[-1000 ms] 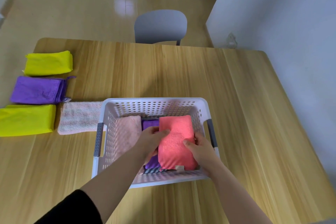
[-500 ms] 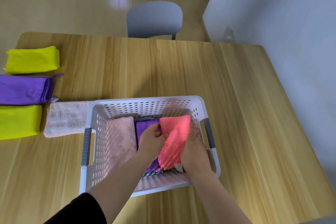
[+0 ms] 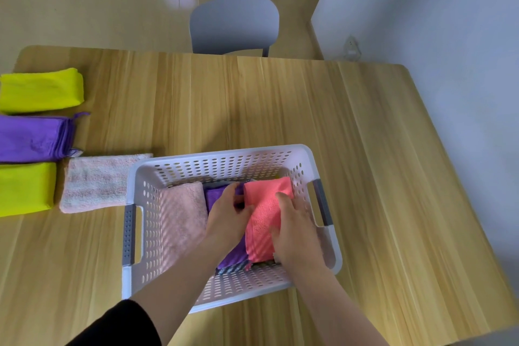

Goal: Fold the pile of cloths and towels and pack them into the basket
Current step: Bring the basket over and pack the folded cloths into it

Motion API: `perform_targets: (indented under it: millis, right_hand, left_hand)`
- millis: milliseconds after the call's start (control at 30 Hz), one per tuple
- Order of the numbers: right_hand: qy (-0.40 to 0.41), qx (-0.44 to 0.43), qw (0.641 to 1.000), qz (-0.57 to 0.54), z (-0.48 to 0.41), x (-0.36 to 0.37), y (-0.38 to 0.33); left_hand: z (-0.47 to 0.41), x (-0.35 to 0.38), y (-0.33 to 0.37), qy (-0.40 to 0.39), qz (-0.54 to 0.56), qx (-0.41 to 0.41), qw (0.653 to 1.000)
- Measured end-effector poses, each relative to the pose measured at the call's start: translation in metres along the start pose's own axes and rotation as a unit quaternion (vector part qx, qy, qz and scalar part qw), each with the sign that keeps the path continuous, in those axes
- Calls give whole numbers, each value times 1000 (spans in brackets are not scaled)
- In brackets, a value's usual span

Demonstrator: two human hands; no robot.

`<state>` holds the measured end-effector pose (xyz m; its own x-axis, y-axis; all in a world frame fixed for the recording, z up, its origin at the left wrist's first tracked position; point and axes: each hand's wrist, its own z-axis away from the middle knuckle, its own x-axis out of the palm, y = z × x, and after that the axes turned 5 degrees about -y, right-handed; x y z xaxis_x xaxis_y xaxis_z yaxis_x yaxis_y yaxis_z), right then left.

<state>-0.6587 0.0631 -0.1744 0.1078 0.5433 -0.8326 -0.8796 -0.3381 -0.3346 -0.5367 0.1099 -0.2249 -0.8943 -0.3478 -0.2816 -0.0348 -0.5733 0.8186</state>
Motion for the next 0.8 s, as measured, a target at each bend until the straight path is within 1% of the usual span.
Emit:
perform_targets:
  millis: [67,100,233,300,400,500,600,700,800]
  right_hand:
    - [-52,23,998,24,-7,3,2]
    - [-64,24,997,38,-10,4,1]
    - [-70,-2,993,93,-13,6,-3]
    - [-87,-6,991,106,-16,7,-1]
    - [-114,-4,985,126,-20,9,2]
    - [-110,-16,986,125,-21,8,4]
    - [-83,-45,989,112,-18,5,9]
    - [-110,-73,982,137,-23,1,9]
    - [-136,-61,977,153,-25,-7,-3]
  left_hand:
    - [-2,2,0,9,-1,-2,1000]
    - [-4,2,1,15,-2,-3,1000]
    - [-14,2,4,37,-11,-25,999]
    - [-20,0,3,38,-17,-39,998]
    - [-19,-3,4,33,10,-50,998]
    - [-12,-8,5,48,23,-36,998]
    - [4,-22,11,53,18,-21,998]
    - [26,-37,17,68,35,0,997]
    - [48,-51,27,74,14,17,997]
